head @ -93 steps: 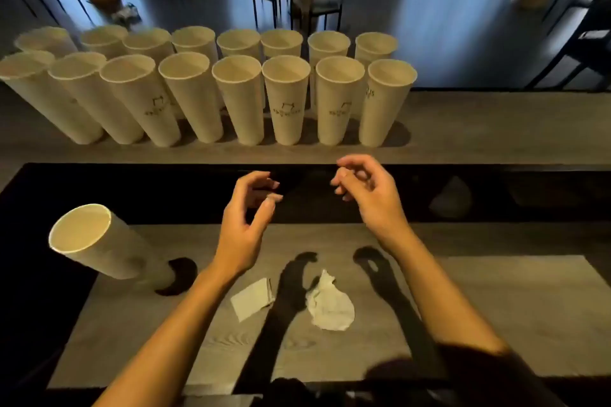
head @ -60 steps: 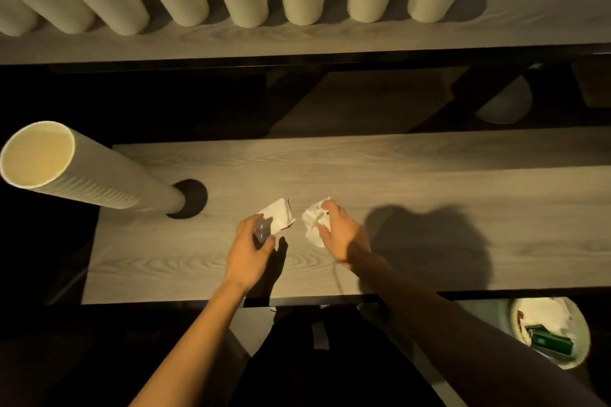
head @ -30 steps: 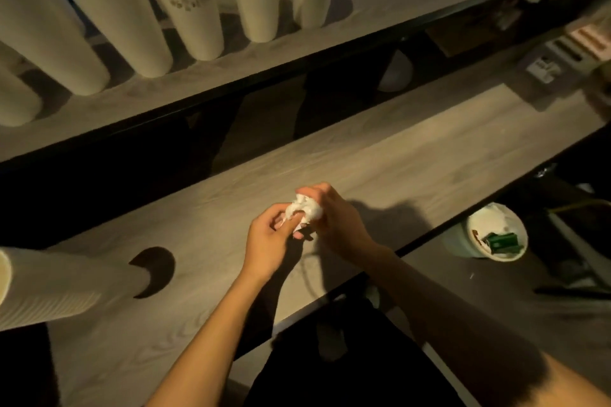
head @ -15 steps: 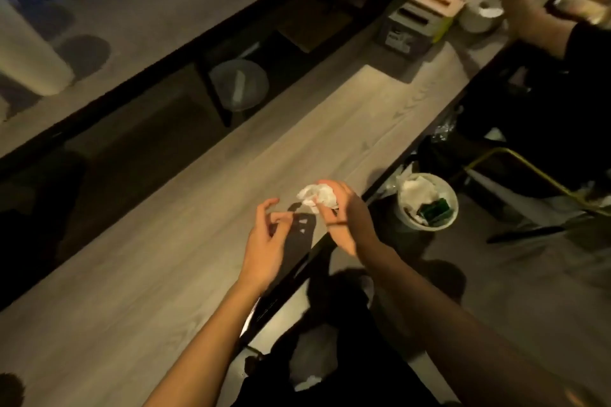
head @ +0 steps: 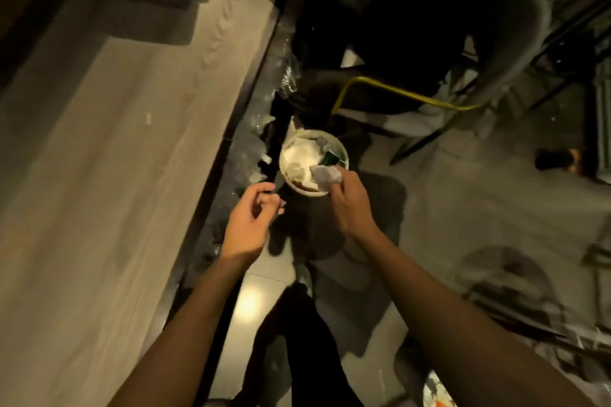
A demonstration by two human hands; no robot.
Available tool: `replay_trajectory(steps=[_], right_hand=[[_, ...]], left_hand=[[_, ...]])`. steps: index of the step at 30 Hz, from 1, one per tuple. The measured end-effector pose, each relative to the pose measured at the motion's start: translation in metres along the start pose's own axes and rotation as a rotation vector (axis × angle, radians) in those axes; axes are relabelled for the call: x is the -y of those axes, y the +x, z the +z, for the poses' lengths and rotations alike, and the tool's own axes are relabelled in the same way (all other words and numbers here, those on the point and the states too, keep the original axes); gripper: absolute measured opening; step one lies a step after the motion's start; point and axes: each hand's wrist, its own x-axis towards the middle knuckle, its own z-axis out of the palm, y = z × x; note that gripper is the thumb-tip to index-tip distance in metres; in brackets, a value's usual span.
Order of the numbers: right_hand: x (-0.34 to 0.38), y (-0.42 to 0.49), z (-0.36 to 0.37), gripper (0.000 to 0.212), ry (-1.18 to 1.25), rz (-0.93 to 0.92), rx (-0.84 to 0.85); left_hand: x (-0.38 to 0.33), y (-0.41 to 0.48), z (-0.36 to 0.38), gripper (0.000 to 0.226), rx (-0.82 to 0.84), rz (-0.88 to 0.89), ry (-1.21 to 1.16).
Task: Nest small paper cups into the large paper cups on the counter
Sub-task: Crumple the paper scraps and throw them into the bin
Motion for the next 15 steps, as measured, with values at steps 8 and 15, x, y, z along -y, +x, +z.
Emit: replay_trajectory(steps=[8,15], right_hand=[[-0.129,0.102,0.045,0.030,-0.165,0.125,0.009],[-0.220,0.180,0.113,0.036,-0.187,0.167,0.114]], left_hand=[[0.105,0.114,0.075,0.013,0.037,-0.041,0.099],[0.185,0.187,0.106,0.015,0.024,-0.078,0.127]])
